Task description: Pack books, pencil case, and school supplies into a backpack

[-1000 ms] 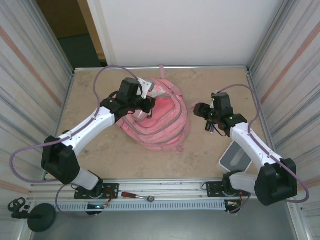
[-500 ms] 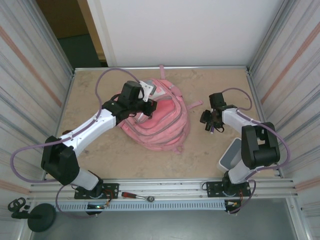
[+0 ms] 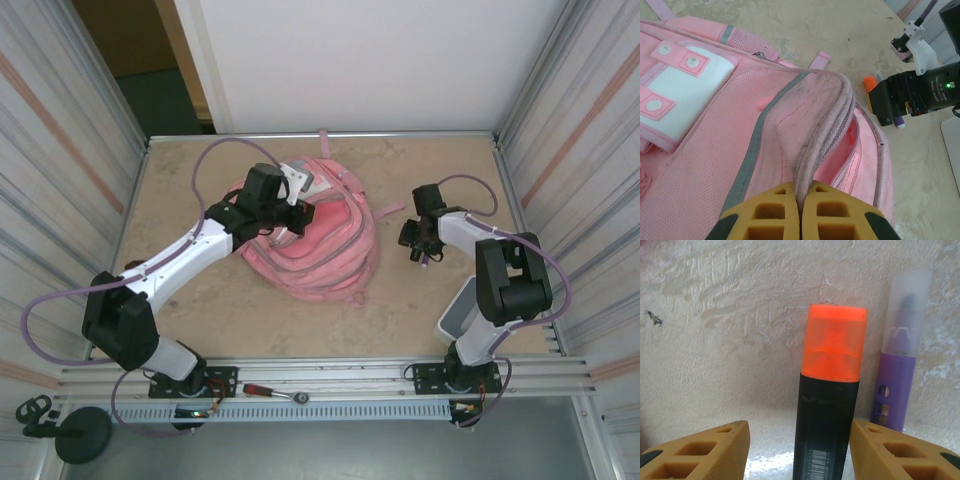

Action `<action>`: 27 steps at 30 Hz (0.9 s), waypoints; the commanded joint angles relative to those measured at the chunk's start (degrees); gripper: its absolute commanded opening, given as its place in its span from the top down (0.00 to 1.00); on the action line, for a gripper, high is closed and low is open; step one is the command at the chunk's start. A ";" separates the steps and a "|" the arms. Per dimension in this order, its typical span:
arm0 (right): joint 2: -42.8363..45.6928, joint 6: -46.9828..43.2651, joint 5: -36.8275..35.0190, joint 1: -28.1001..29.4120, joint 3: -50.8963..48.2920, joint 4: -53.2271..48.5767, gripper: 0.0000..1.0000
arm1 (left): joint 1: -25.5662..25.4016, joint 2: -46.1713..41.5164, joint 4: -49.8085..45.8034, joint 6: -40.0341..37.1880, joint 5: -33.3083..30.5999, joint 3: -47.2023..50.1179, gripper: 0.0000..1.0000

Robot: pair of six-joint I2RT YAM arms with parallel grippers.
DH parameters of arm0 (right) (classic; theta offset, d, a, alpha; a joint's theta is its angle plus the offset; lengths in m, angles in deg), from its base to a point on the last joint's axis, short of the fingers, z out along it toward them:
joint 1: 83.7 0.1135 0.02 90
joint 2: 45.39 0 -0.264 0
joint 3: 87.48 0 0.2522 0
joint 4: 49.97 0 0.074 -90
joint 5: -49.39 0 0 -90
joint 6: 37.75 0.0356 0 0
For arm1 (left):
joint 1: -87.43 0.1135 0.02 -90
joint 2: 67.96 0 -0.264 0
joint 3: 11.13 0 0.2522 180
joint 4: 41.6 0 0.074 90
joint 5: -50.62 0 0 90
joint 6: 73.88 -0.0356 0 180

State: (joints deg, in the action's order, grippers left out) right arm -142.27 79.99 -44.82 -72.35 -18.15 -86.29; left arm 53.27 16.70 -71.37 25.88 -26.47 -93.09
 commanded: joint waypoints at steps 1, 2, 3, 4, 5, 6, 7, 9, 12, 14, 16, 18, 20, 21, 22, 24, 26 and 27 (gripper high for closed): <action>-1.45 -1.46 -0.35 1.44 1.56 -0.51 0.47 | -0.05 -1.61 1.73 0.17 0.06 0.66 1.00; -1.55 -1.46 0.00 1.98 1.71 -0.42 0.48 | -0.15 -1.61 1.76 0.17 0.14 0.75 1.00; -1.94 -1.45 0.28 2.67 2.03 -0.37 0.48 | -0.14 -1.65 1.85 0.17 0.17 1.01 1.00; -2.26 -1.67 0.55 3.53 2.40 -0.45 0.49 | -0.12 -1.61 1.85 0.17 0.07 1.05 1.00; -2.57 -1.92 0.90 4.38 2.72 -0.46 0.50 | -0.13 -1.61 1.86 0.17 0.10 1.07 1.00; -2.84 -1.99 0.97 5.45 3.19 -0.74 0.50 | -0.18 -1.61 1.86 0.31 0.08 1.10 1.00; -3.03 -2.08 0.68 6.35 3.59 -1.06 0.51 | -0.19 -1.61 1.90 0.26 0.12 1.14 1.00; -3.26 -2.10 -0.98 7.40 4.09 -1.60 0.52 | -0.21 -1.52 1.95 0.29 0.11 1.14 1.00; -4.22 -1.23 -3.17 6.84 4.46 -2.22 0.52 | -0.21 -1.43 1.87 0.28 0.49 1.14 1.00; -4.83 -0.46 -2.55 6.00 4.38 -1.73 0.46 | -0.30 -1.56 1.86 0.21 0.42 1.36 1.00; -5.43 0.01 -1.73 5.54 4.33 -0.79 0.42 | -0.29 -1.65 1.82 0.17 0.26 1.58 1.00; -6.39 0.28 -0.69 5.26 4.94 -0.29 0.40 | -0.29 -1.78 1.86 0.17 0.24 1.76 1.00; -7.23 0.36 -0.63 5.26 5.87 -0.37 0.38 | -0.29 -1.78 1.94 0.17 0.23 1.76 1.00; -7.56 0.46 -0.51 5.25 6.32 -0.22 0.37 | -0.30 -1.78 1.79 0.17 0.20 1.76 1.00; -7.84 0.48 -0.17 5.26 6.70 -0.05 0.36 | -0.30 -1.78 1.69 0.22 0.31 1.76 1.00; -8.36 0.43 0.08 5.21 7.76 0.04 0.36 | -0.26 -1.87 1.68 0.02 0.13 1.92 1.00; -9.18 0.39 -0.09 5.25 8.61 -0.15 0.36 | -0.30 -1.98 1.60 0.01 0.05 2.08 1.00; -9.73 0.23 -0.23 5.26 9.05 -0.43 0.38 | -0.29 -2.13 1.60 0.14 0.16 2.18 1.00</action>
State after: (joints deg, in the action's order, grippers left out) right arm -149.65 79.23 -45.19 -66.95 -11.13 -87.15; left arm 53.16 16.70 -70.85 25.88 -26.30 -91.71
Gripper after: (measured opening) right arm 0.629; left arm 0.070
